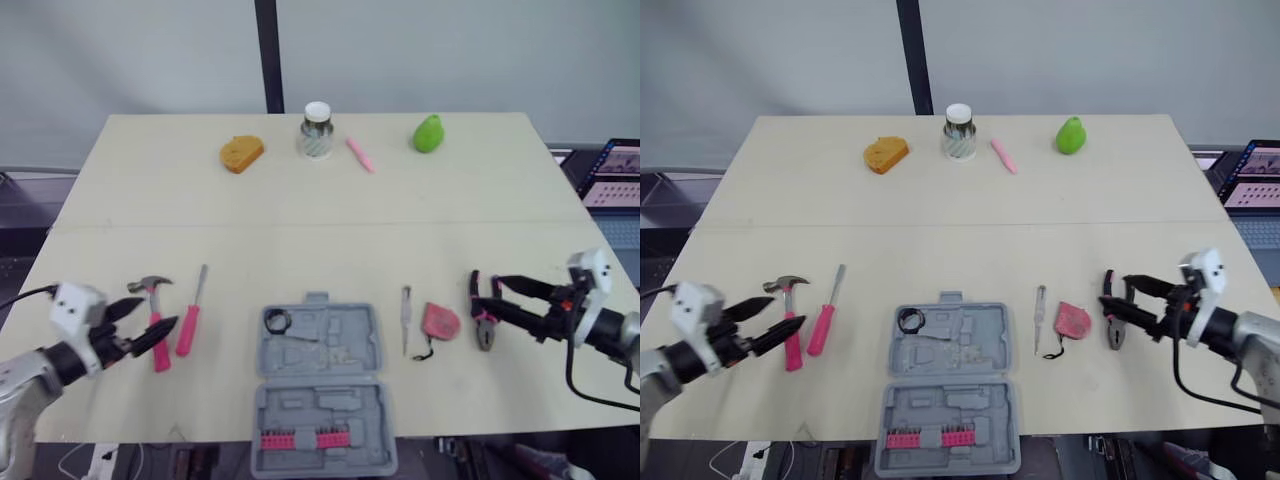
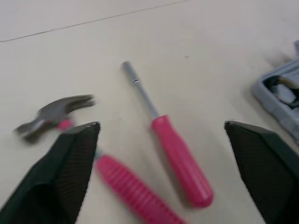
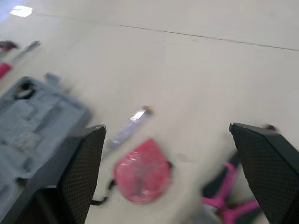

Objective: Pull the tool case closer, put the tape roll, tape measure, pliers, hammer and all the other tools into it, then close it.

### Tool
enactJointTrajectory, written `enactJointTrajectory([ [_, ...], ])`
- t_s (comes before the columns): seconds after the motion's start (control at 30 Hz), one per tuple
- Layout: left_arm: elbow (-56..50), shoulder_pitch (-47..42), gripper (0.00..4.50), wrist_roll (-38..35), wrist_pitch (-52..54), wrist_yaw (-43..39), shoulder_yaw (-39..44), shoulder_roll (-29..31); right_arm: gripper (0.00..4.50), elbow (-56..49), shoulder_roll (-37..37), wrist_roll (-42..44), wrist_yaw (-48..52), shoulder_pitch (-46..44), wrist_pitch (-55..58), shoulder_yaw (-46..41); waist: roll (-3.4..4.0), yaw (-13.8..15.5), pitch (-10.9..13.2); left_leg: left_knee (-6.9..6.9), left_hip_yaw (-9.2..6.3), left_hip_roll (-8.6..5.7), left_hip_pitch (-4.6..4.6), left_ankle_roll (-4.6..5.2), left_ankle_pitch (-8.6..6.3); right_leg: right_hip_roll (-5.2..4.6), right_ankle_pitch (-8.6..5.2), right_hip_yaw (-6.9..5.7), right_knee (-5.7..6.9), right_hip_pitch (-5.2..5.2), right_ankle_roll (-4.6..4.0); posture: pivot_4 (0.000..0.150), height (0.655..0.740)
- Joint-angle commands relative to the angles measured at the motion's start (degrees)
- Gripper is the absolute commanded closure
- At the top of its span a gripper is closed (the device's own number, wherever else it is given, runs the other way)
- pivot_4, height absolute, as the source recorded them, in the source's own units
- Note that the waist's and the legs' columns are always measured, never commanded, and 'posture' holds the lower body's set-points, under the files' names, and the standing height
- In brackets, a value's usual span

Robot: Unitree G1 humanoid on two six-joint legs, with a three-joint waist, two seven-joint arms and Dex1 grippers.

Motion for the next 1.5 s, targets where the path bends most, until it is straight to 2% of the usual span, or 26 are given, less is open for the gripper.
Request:
enactJointTrajectory([
  [0.03, 1.7, 3.3, 0.02, -0.4, -2.4, 0.8, 7.1, -0.2, 0.00, 7.5, -0.9, -2.5, 0.2, -0.9, -5.4, -2.4, 0.00, 0.0, 0.0, -0.02, 0.01, 0.00, -0.01, 0.00, 0.00, 0.00, 0.00, 0.00, -0.01, -0.02, 0.00, 0.150, 0.7400],
  [0.2, 8.7, 6.9, 0.02, 0.2, -6.4, 0.8, 12.6, -0.3, 0.00, 18.7, -2.5, -7.3, 1.2, -1.9, -13.4, -1.5, 0.01, 0.1, 0.0, -0.03, 0.04, 0.00, -0.02, 0.00, -0.01, -0.01, 0.00, 0.00, -0.10, -0.01, 0.00, 0.150, 0.7400],
  [0.37, 11.0, 7.2, 0.02, 0.5, -8.5, 0.1, 12.4, 0.8, 0.00, 23.8, -3.4, -9.5, 2.6, -4.3, -16.6, -0.3, 0.01, -0.1, 0.0, -0.04, 0.05, 0.02, -0.02, -0.03, -0.04, -0.03, -0.01, 0.02, -0.08, -0.05, -0.02, 0.150, 0.7400],
  [0.53, 10.5, 6.5, 0.02, 1.1, -9.0, 0.4, 10.2, 1.0, 0.00, 23.6, -3.4, -9.8, 2.8, -5.0, -16.8, 0.0, 0.02, -0.1, 0.0, -0.05, 0.04, 0.03, -0.02, -0.05, -0.06, -0.06, -0.01, 0.01, -0.08, -0.06, -0.02, 0.150, 0.7400],
  [0.77, 9.3, 6.3, 0.02, 0.8, -8.3, 0.1, 8.6, 2.0, 0.00, 17.5, -2.4, -8.9, 1.3, -2.1, -14.7, -1.0, 0.02, -0.2, 0.0, -0.05, 0.04, 0.03, -0.03, -0.05, -0.07, -0.06, -0.01, 0.01, -0.08, -0.07, -0.02, 0.150, 0.7400],
  [0.9, 5.2, 5.8, 0.02, 0.2, -7.7, -0.7, 6.1, 2.0, 0.00, 8.6, -1.0, -5.7, -1.0, 0.7, -9.3, -2.5, 0.03, 0.0, 0.0, -0.05, 0.04, 0.03, -0.04, -0.05, -0.07, -0.07, -0.01, 0.02, -0.08, -0.07, -0.02, 0.150, 0.7400],
  [1.0, -0.3, 2.6, 0.02, -1.7, -6.2, -1.5, 2.3, 2.6, 0.00, -2.6, 0.7, -4.4, -4.0, 3.7, -4.3, -1.0, 0.04, 0.2, 0.0, -0.05, 0.03, 0.03, -0.05, -0.05, -0.07, -0.08, -0.01, 0.03, -0.07, -0.08, -0.02, 0.150, 0.7400],
  [1.23, -10.5, -5.8, 0.02, -3.5, -2.6, -3.1, -10.5, 3.2, 0.00, -23.0, 8.7, -3.8, -18.8, 8.0, 6.1, 1.0, 0.06, 0.3, 0.0, -0.07, -0.02, 0.00, -0.07, -0.08, -0.09, -0.06, -0.01, 0.04, 0.00, -0.10, -0.02, 0.150, 0.7400],
  [1.33, -14.3, -8.4, 0.02, -3.9, -1.5, -4.2, -16.6, 3.1, 0.00, -29.7, 9.7, -4.1, -21.3, 10.9, 9.4, 2.7, 0.09, 0.3, 0.0, -0.06, -0.01, 0.00, -0.07, -0.08, -0.08, -0.03, 0.00, 0.04, 0.03, -0.11, -0.02, 0.150, 0.7400],
  [1.5, -19.0, -10.9, 0.02, -5.1, -1.0, -7.3, -24.2, 3.1, 0.00, -36.4, 10.8, 0.1, -23.9, 12.5, 15.9, 1.9, 0.09, 0.1, 0.0, -0.03, 0.06, 0.00, -0.05, -0.06, -0.05, 0.01, -0.01, 0.11, 0.03, -0.10, -0.02, 0.150, 0.7400],
])
